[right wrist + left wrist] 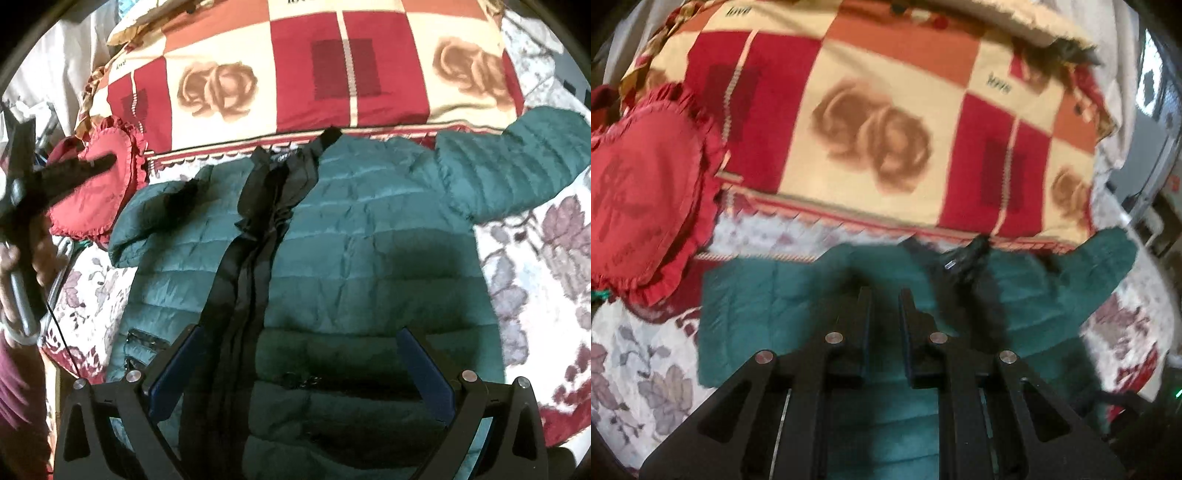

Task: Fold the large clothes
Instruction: 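Lift the held sleeve with the left tool and carry it across the jacket body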

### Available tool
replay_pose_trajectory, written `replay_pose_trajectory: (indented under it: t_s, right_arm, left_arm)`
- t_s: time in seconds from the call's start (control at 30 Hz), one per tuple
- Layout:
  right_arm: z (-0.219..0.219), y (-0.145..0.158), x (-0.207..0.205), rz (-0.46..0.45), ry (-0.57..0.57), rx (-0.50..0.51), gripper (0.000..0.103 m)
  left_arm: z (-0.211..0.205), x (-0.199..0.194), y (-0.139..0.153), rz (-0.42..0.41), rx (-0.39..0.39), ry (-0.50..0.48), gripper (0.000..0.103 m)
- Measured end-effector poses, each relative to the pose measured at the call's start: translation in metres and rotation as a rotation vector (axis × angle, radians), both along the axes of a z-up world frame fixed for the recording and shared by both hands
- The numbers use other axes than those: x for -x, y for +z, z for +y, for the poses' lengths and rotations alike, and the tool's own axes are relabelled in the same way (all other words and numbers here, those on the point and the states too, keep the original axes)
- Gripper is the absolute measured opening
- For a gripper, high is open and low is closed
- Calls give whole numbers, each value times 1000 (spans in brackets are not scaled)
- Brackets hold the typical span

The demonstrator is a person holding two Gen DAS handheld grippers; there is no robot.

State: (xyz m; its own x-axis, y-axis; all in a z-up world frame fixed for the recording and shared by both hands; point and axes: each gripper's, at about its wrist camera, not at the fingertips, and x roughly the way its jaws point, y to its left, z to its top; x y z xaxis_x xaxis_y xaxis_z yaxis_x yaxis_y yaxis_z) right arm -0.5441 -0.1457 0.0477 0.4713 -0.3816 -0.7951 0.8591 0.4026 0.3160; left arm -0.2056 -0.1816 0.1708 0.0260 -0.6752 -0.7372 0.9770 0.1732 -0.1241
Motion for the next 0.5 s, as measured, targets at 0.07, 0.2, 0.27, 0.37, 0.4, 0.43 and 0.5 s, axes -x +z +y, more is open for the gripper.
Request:
replay_pose_trajectory:
  t_s: [0.07,0.2,0.27,0.37,0.4,0.43,0.5]
  right_arm:
    - [1,-2,-4,-9,11,-6,103]
    - [3,-9,-15,-26,44,-42,103]
    - [5,-12,-18,-40,47,-61,103]
    - [8,-12,-23,-25,60,-54,103]
    - [9,-11,-25,-19,65,-50,103]
    - [10,-11,-26,-15,71,-49,103]
    - [11,-11,-26,-15,77,-52,103]
  left_arm:
    - [5,-9,-13,0,-21,-21,14]
    - [10,-15,-49,-10,-121,-97,14]
    - [11,-19,-63,64,-142,-142,14]
    - [13,-27,-81,195,-157,-157,14]
    - [14,-29,-85,206,-156,-138,14]
    - [15,-31,-87,215,-151,-126,14]
    - [16,-37,-88,249,-130,-125,15]
